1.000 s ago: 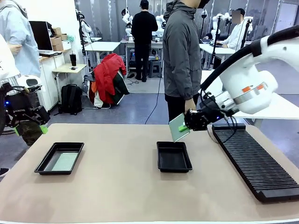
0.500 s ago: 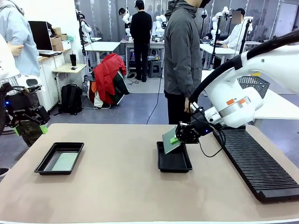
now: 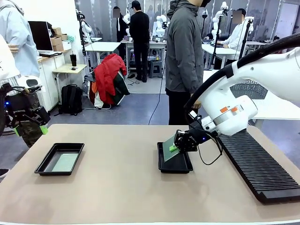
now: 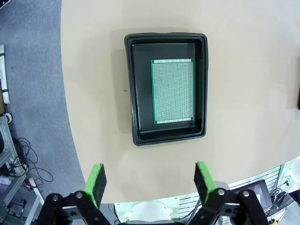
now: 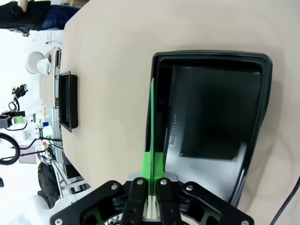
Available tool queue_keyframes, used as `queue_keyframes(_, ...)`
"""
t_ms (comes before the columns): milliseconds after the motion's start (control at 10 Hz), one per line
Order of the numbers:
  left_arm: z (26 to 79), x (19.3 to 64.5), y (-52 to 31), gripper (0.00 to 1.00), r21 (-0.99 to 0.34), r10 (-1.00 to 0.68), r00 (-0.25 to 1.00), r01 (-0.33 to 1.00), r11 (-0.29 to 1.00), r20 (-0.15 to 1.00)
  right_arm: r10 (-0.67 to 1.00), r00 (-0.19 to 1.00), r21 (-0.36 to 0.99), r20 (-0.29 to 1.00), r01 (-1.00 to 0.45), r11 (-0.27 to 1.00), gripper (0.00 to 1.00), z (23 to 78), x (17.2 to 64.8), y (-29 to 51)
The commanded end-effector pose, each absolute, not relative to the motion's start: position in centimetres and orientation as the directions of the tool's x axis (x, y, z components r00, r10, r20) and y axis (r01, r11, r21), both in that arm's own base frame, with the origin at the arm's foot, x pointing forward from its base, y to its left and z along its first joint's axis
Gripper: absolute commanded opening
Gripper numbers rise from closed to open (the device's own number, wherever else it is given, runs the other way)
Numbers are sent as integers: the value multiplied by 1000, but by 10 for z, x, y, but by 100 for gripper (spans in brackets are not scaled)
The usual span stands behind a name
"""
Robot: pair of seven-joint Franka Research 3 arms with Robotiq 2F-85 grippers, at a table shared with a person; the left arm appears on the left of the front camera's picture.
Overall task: Inspect and transfer BCBs to ESD trays.
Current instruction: Pick up the Blank PCB from the PCB Rack and place it in the right ESD tray.
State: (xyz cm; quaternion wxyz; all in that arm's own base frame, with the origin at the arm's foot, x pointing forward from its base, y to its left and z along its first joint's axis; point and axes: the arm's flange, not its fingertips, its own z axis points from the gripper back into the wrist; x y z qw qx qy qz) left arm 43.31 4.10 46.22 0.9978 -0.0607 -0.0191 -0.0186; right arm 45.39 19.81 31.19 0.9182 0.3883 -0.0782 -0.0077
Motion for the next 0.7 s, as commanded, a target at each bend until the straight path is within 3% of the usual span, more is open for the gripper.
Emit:
queue_keyframes(0, 461, 433, 41, 100, -118, -31, 998, 36, 992, 49, -93, 987, 712, 128, -26, 702, 2, 306, 453, 207)
queue_keyframes(600, 461, 433, 41, 100, -118, -31, 998, 36, 992, 49, -91, 990, 700, 106, -9, 714, 2, 291, 458, 208)
